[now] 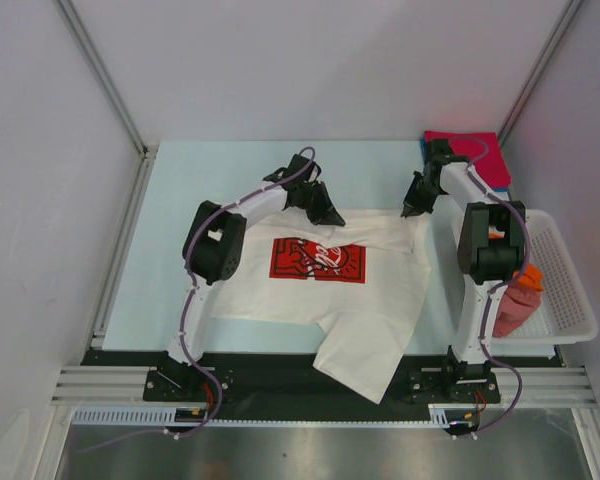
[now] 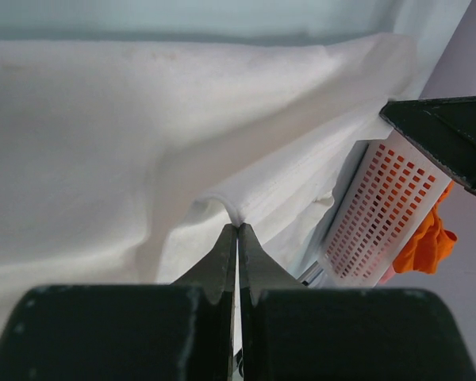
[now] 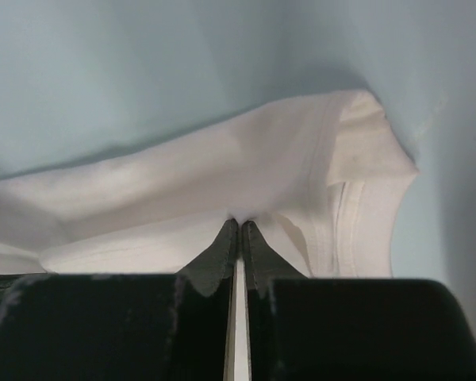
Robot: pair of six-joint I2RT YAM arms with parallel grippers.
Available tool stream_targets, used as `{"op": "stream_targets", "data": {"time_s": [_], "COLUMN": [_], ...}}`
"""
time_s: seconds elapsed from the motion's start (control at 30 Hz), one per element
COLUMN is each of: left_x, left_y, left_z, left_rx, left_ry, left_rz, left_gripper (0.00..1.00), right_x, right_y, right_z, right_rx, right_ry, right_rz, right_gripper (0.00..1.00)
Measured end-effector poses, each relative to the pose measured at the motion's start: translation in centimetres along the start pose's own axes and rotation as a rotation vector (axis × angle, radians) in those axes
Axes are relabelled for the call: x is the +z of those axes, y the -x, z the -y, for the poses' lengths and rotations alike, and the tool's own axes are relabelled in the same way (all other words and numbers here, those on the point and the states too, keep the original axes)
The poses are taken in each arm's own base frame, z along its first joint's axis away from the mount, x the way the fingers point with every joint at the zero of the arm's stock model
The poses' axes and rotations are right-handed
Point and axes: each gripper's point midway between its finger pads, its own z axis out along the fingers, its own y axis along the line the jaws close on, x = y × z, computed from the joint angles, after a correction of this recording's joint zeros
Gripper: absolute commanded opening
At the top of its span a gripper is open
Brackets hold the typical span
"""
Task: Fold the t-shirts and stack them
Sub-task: Fold the tshirt
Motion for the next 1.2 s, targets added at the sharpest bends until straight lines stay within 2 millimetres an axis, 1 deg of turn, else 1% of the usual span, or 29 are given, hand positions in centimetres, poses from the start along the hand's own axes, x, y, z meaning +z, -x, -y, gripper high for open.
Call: {"op": "stream_targets", "data": {"time_s": [0.03,0.07,0.1,0.13,0.17,0.2,0.23,0.27,0.3,0.33,0.4,0.43,0.5,0.53,0.57,0.63,0.73,0.83,0.87,0.93,1.07,1.13,1.2], "left_x": [0.0,0.0,0.0,0.1,0.1,0.0,-0.1,-0.2,-0.4,-0.6,-1.2,-1.7,-3.0,-3.9,-5.1,-7.3,-11.1,-13.6,-14.0,-14.6,-15.0,-15.4,-15.8], "left_y": [0.1,0.2,0.4,0.5,0.6,0.8,0.9,1.0,1.2,1.4,2.0,2.3,2.8,2.9,2.9,3.0,2.8,2.5,2.3,2.0,1.4,1.7,2.2], "left_z": [0.0,0.1,0.2,0.3,0.3,0.4,0.3,0.1,-0.1,-0.4,-1.3,-1.9,-2.8,-3.3,-3.9,-4.7,-6.0,-7.8,-8.4,-10.4,-14.0,-14.9,-15.4], "left_rx": [0.0,0.001,0.001,0.003,0.003,0.004,0.0,0.003,0.006,0.016,0.045,0.062,0.087,0.098,0.111,0.126,0.157,0.171,0.17,0.158,0.117,0.104,0.098], "left_ry": [-0.001,-0.002,-0.004,-0.005,-0.006,-0.004,0.004,0.014,0.029,0.05,0.103,0.132,0.174,0.195,0.212,0.239,0.266,0.294,0.304,0.334,0.39,0.4,0.403], "left_rz": [0.002,0.003,0.005,0.007,0.009,0.013,0.015,0.019,0.024,0.031,0.055,0.072,0.095,0.105,0.115,0.131,0.162,0.182,0.183,0.174,0.138,0.138,0.148], "left_gripper": [0.0,0.01,0.01,0.02,0.05,0.09,0.17,0.22,0.26,0.36,0.46,0.53,0.56,0.59,0.58,0.56,0.52,0.51,0.51,0.5,0.5,0.5,0.5], "right_x": [0.1,0.1,0.2,0.3,0.4,0.4,0.3,0.2,0.0,-0.3,-0.8,-1.2,-2.1,-2.6,-3.0,-3.6,-3.3,-2.7,-2.6,-2.1,-0.9,-0.4,-0.1], "right_y": [0.2,0.4,0.6,0.9,1.1,1.4,1.6,1.8,2.0,2.3,2.8,2.9,3.1,3.1,3.0,2.7,2.5,2.5,2.7,2.8,2.4,2.2,2.2], "right_z": [0.0,-0.1,-0.2,-0.3,-0.3,-0.3,-0.3,-0.2,0.0,0.2,0.7,1.2,1.9,2.3,2.8,3.5,4.3,4.4,4.3,4.1,4.0,3.9,3.8], "right_rx": [-0.003,-0.004,-0.005,-0.009,-0.012,-0.015,-0.018,-0.022,-0.025,-0.028,-0.036,-0.035,-0.037,-0.037,-0.033,-0.026,-0.023,-0.034,-0.038,-0.047,-0.066,-0.074,-0.081], "right_ry": [0.0,0.001,0.002,0.003,0.004,0.002,0.0,-0.004,-0.011,-0.018,-0.033,-0.043,-0.05,-0.056,-0.061,-0.066,-0.072,-0.071,-0.068,-0.061,-0.06,-0.061,-0.059], "right_rz": [0.001,0.003,0.005,0.007,0.008,0.009,0.012,0.015,0.02,0.026,0.04,0.045,0.057,0.063,0.069,0.072,0.07,0.069,0.073,0.073,0.055,0.046,0.049], "right_gripper": [0.09,0.18,0.24,0.32,0.39,0.41,0.43,0.48,0.5,0.52,0.52,0.52,0.49,0.45,0.37,0.35,0.36,0.45,0.47,0.48,0.46,0.45,0.44]}}
